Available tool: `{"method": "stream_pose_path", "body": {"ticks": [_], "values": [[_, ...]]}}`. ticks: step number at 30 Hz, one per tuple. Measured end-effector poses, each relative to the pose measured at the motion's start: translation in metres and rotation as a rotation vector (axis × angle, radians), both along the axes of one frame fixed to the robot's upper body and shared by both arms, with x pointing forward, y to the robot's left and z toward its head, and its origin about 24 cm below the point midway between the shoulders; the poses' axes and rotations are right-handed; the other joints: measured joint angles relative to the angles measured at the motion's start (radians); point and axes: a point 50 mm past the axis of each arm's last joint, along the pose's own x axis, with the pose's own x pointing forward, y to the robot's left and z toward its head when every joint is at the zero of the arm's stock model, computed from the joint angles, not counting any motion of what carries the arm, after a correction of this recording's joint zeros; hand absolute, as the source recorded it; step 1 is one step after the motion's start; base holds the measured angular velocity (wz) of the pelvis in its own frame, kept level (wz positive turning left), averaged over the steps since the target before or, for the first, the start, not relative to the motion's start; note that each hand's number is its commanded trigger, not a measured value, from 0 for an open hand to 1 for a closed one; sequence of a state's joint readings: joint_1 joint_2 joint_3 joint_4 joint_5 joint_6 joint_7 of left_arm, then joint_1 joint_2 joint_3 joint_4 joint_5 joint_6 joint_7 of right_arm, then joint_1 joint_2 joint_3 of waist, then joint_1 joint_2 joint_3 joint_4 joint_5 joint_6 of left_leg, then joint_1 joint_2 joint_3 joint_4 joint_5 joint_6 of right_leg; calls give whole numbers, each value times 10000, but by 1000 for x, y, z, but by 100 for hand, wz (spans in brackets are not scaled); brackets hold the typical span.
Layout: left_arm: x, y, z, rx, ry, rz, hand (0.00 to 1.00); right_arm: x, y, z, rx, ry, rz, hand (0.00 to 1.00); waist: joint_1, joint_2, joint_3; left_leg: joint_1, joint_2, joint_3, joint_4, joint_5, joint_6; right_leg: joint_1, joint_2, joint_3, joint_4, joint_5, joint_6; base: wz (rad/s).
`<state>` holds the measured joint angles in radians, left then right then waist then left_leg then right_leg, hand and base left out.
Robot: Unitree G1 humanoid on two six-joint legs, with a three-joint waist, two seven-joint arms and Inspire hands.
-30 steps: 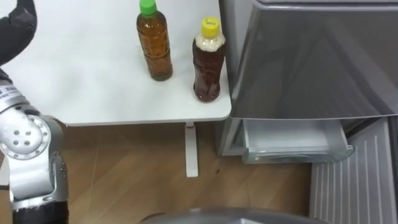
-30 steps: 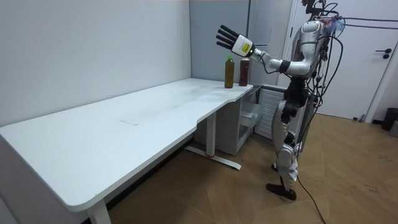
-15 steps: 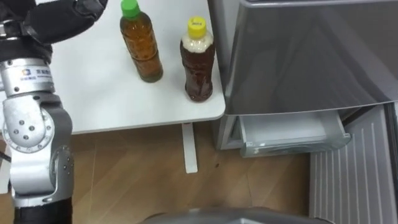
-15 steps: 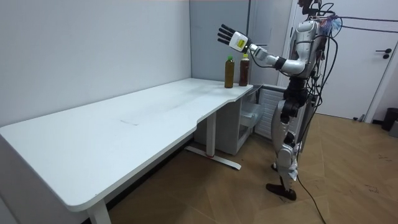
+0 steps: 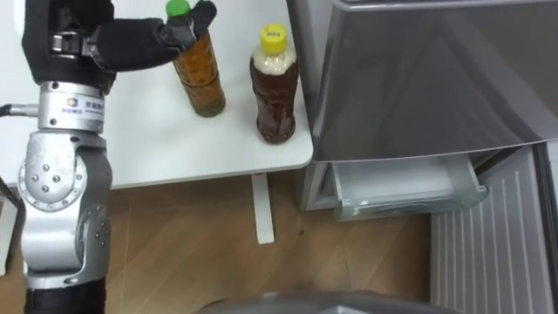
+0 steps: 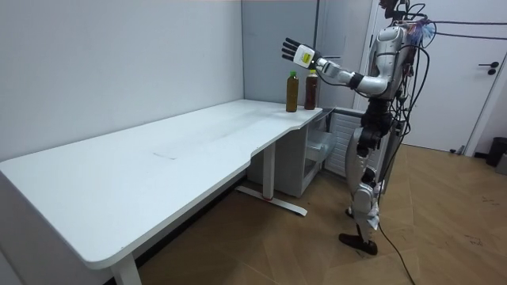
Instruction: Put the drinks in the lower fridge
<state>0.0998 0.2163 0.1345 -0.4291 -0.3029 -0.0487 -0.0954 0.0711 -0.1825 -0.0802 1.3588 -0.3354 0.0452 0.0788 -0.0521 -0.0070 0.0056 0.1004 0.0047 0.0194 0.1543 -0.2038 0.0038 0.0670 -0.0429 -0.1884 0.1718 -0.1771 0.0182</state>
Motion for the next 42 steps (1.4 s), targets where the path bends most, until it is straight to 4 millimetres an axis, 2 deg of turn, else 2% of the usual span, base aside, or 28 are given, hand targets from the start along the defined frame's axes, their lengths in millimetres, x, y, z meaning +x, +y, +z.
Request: {"method": "stream_pose_path", "body": {"ticks": [8,29,42], "values": [[3,-6,-9,93,479,-598,0,0,0,0,-36,101,300,0,-6,6,16,6,13,38,-2,0,0,35,9,9,0,0,0,0],[3,-12,-12,224,689,-1176,0,-2,1,0,27,284,449,0,-30,1,62,-7,9,94,-1,0,0,13,15,96,-12,-1,1,0],[4,-28,-18,344,1052,-2217,0,0,1,0,13,226,483,0,-101,62,20,-28,11,89,4,0,-1,-30,20,88,-16,0,0,0]]}}
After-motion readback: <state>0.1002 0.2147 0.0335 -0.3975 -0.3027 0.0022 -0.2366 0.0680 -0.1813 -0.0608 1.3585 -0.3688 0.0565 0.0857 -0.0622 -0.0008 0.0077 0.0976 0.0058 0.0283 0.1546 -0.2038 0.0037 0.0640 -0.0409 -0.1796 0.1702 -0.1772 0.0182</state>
